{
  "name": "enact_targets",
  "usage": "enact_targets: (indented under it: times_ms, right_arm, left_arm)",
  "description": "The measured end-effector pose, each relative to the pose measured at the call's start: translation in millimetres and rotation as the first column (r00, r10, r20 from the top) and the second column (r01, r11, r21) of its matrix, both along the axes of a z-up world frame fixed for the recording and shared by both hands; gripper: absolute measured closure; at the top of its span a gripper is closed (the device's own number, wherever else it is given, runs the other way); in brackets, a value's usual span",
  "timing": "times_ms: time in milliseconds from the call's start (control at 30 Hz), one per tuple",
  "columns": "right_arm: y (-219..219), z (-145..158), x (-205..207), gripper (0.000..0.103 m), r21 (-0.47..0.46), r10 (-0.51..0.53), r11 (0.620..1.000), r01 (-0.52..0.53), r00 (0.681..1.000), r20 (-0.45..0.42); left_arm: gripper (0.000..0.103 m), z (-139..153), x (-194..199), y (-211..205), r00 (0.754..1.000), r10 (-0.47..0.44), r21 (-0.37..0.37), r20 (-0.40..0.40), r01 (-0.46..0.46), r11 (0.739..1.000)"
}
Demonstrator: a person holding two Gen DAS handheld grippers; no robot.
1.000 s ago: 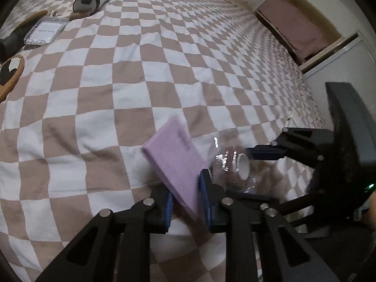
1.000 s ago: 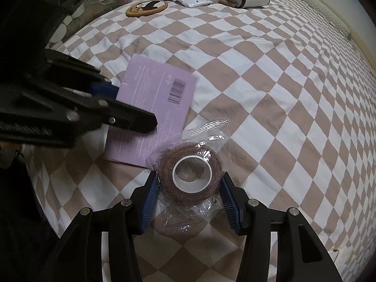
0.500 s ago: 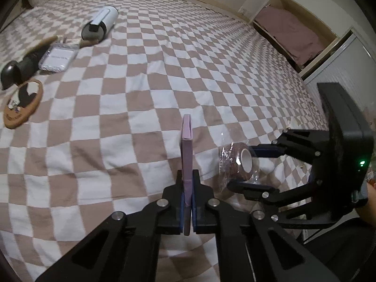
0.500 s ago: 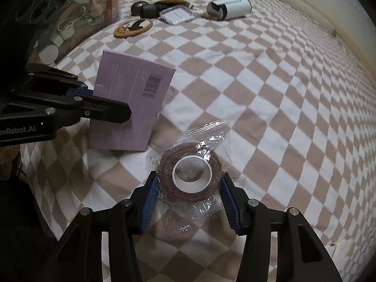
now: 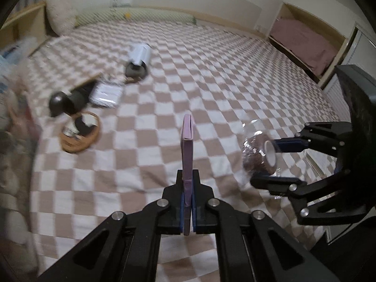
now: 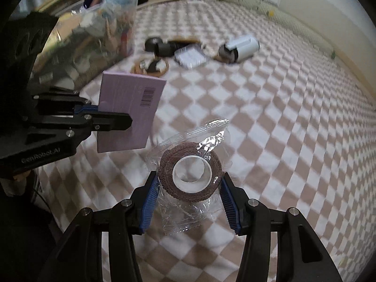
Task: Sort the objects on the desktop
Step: 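Carry the booklet with the left tool toward the box while the right tool carries the tape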
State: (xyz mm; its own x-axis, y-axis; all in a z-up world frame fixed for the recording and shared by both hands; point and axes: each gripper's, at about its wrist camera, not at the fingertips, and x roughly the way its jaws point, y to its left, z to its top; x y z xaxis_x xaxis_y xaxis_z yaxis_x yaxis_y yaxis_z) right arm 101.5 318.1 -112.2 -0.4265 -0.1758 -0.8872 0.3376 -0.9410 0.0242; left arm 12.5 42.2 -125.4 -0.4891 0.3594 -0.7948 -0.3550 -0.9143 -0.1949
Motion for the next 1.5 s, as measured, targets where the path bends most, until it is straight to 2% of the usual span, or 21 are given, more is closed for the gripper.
enact_targets:
  times_ms: [300,533,800,1033,1133,1233,1333,1500]
  right_arm:
    - [-17,50,-18,0.051,-0.005,-0.024,1.000,0.024,0.995,-0.097]
    - [-45,98,-22,0.051,0.012,0.000,1.000,0.003,0.977,-0.213]
    - [-92,157,-25,0.051,0.007,0.059,0.998,-0.061,0.938,-0.340]
    - [-142,207,-38,0.051,-0.020,0.110,0.991,-0.132,0.893,-0.436]
    - [-162,222,-46,0.051,-0.027,0.130,0.987,-0.159,0.881,-0.455]
    - [-184,232,-60,0.051,-0.034,0.150,0.982,-0.186,0.874,-0.463]
    - [-204,231,-76,0.051,-0.050,0.163,0.977,-0.206,0.881,-0.445]
    - [-236,208,-111,0.051,-0.093,0.182,0.970,-0.226,0.923,-0.339]
  left_arm:
    - [0.098,66,6,-53,0.979,0.074,-0.042,-0.188,-0.084,0.996]
    - [0.098,108,14,-93,0.954,0.124,-0.037,-0.274,-0.140,0.989]
    - [0.098,158,31,-145,0.915,0.184,-0.036,-0.360,-0.210,0.977]
    - [0.098,199,44,-205,0.874,0.268,-0.032,-0.405,-0.306,0.951]
    - [0.098,213,46,-232,0.856,0.311,-0.032,-0.414,-0.355,0.934]
    - [0.098,219,45,-251,0.849,0.342,-0.040,-0.403,-0.389,0.920]
    - [0.098,216,40,-268,0.854,0.369,-0.061,-0.367,-0.418,0.907]
    - [0.098,193,32,-281,0.886,0.381,-0.093,-0.264,-0.416,0.905]
